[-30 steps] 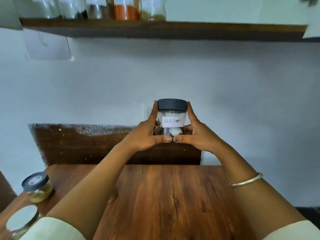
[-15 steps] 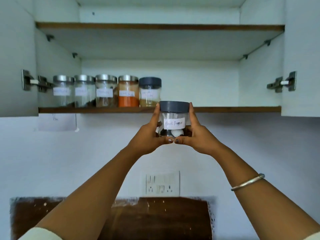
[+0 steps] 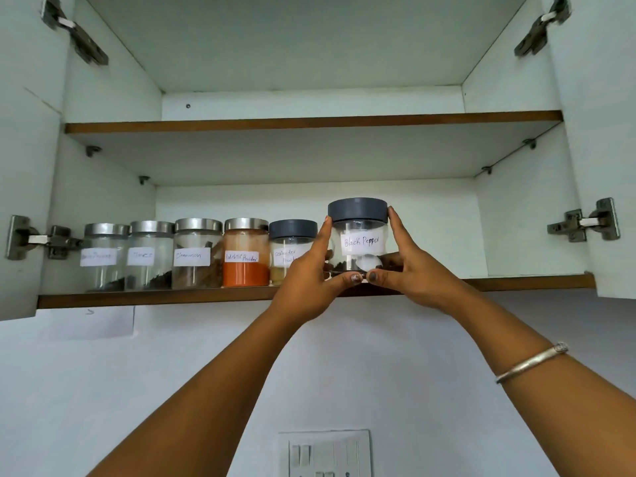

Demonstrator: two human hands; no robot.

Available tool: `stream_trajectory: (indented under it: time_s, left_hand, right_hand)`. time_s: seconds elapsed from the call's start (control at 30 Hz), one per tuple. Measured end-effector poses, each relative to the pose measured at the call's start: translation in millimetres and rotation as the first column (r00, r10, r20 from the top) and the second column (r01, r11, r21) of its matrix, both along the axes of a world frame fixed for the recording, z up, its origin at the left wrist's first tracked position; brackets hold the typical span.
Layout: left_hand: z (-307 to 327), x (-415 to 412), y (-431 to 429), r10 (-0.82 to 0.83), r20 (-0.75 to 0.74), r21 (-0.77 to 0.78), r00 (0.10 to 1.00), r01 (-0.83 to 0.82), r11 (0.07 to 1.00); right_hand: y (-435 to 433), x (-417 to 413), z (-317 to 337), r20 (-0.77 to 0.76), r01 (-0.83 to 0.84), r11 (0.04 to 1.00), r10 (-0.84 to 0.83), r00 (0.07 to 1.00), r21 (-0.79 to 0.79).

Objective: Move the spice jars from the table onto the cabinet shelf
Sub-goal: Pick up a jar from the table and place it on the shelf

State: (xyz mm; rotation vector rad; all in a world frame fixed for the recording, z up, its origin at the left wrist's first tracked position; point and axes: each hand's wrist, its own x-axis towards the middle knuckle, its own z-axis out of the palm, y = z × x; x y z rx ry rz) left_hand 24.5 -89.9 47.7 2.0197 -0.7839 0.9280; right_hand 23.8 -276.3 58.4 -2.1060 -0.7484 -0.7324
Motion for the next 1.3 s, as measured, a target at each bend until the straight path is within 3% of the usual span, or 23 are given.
stream_trajectory:
  time_s: [0.4, 0.53, 0.7, 0.87, 1.17, 1.3]
  left_hand:
    - [-20.8, 35.8, -13.3, 0.272, 0.188, -0.049, 0.944, -0.267, 0.962]
    - [-20.3, 38.7, -17.4, 0.365, 0.17, -0.063, 0.915, -0.359, 0.931]
    - [-18.9, 38.0, -18.2, 0.458, 0.155, -0.064, 0.875, -0.454, 0.889]
    - [-16.0, 37.5, -16.6, 0.46, 0.111, -0.131, 0.881, -0.446, 0.885]
    - [-17.2, 34.1, -17.8, 0.454, 0.117, -0.099, 0.883, -0.444, 0.89]
    - [-20.5, 30.4, -16.7, 0.429, 0.121, -0.033, 0.895, -0.428, 0.903]
  right_hand:
    - [13.1, 32.4, -1.3, -0.024, 0.257, 0.955, -0.263, 0.965, -0.148]
    - [22.1, 37.9, -0.5, 0.019, 0.392, 0.894, -0.397, 0.917, -0.22]
    - [27.7, 42.8, -0.1, 0.005, 0.442, 0.878, -0.449, 0.894, -0.182]
    - [34.8, 45.3, -2.2, 0.057, 0.552, 0.813, -0.552, 0.832, -0.184]
    - [44.7, 48.7, -22.3, 0.241, 0.656, 0.751, -0.624, 0.743, -0.076]
    - [46.9, 46.1, -40.4, 0.335, 0.691, 0.711, -0.623, 0.707, -0.134]
